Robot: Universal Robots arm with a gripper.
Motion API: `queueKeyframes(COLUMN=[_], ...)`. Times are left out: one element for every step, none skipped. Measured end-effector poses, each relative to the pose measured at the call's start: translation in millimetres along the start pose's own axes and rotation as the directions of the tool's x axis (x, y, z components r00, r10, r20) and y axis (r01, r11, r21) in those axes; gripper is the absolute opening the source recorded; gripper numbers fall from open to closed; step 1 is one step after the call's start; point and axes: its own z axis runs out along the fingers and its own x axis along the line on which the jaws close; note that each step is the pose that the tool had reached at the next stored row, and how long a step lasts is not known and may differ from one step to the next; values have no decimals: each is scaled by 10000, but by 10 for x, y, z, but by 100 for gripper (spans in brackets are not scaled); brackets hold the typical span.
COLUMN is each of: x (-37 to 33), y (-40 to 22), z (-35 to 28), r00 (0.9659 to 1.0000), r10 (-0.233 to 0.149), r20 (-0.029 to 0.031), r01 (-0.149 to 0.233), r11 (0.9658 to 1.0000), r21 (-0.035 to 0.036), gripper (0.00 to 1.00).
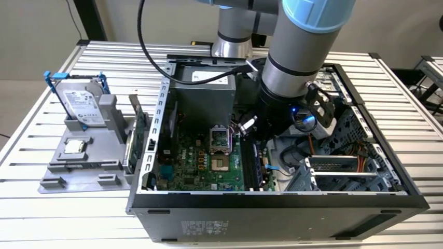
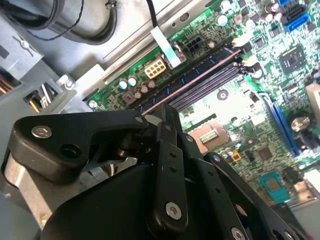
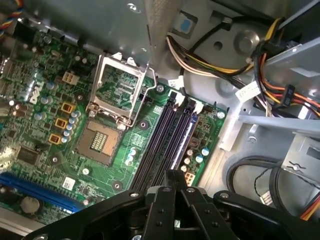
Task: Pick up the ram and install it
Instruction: 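Press down the ram until it locks into place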
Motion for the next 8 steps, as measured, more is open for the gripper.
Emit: queueKeyframes(x=[0,0,0,0,0,0,0,0], y=[0,0,0,0,0,0,0,0], z=[0,0,0,0,0,0,0,0], r00=[9999,9997,9993,9988,9982,9973,9963,9952], r10=[-124,-245,-364,-487,-606,-728,-854,-978], r20=[-4,-7,-11,-15,-19,-23,-27,-31], r01=[124,245,364,487,606,728,854,978], r11=[9999,9997,9993,9988,9982,9973,9963,9952], r21=[0,-1,-1,-2,-2,-3,-4,-5], gripper=[0,0,0,0,0,0,0,0])
